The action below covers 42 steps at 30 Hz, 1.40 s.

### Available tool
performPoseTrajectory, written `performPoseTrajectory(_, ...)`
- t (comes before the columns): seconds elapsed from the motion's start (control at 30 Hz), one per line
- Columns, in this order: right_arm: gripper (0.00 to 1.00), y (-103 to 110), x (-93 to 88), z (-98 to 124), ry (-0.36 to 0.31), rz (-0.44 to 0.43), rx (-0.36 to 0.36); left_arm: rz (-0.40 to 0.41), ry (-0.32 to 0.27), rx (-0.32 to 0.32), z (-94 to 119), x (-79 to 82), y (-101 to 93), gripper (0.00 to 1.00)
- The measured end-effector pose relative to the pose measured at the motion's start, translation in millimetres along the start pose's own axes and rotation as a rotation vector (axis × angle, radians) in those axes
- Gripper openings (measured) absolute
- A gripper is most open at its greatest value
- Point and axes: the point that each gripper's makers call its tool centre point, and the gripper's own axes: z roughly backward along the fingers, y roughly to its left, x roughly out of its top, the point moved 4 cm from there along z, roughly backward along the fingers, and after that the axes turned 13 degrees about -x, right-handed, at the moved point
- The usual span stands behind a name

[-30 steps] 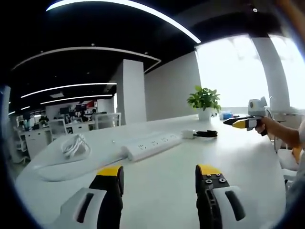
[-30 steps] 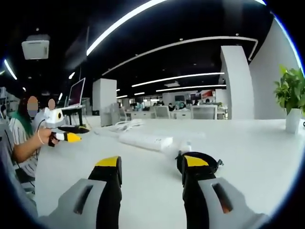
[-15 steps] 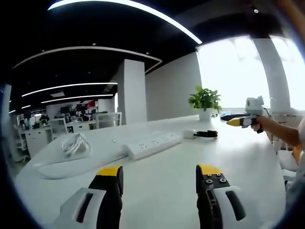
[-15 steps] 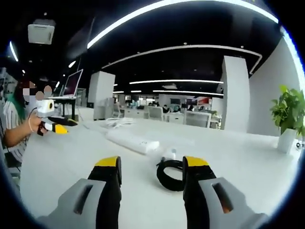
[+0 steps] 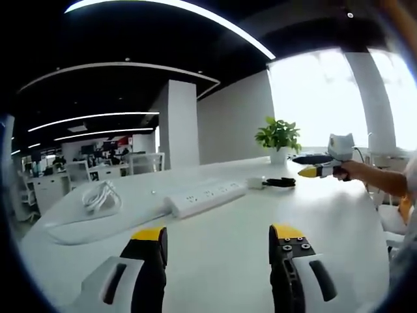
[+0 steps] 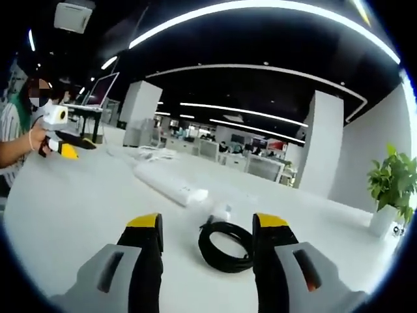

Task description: Straighten the power strip on the desk, plug the charger into it

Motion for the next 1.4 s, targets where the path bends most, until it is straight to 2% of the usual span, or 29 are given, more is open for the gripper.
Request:
performPoseTrajectory(0.33, 0.49, -2.0, -4.9, -19.6, 0.051, 0.056, 0.004, 0.002, -0.003, -0.005, -1.4, 1.0, -0.8, 0.64)
performPoseTrajectory(0.43, 0.47, 1.3, -8.7, -25.0, 0.077, 0.059, 0.022, 0.003, -0.002, -0.006, -2.0, 0.9, -0.5, 0.64)
performPoseTrajectory(0.5, 0.45, 4.2, -14.6, -28.3, 0.125, 0.053, 0.034, 0.004, -0.005, -0.007, -2.2, 1.2, -0.4, 0.64)
performPoseTrajectory(0.7, 0.42, 11.1, -18.9, -39.3, 0.194, -0.074, 0.057, 0.007, -0.008, -0.010, -3.1, 1.8, -0.5, 0.64)
performPoseTrajectory(1.07, 0.48, 15.4, -20.8, -59.7, 0.252, -0.170, 0.036, 0.015, -0.015, -0.005, -2.5, 2.4, 0.2, 0.64)
performPoseTrajectory(1.4, 0.56, 6.0, -17.7, -78.3, 0.294, -0.277, -0.010, 0.021, -0.019, -0.007, -4.6, 2.9, -0.7, 0.64)
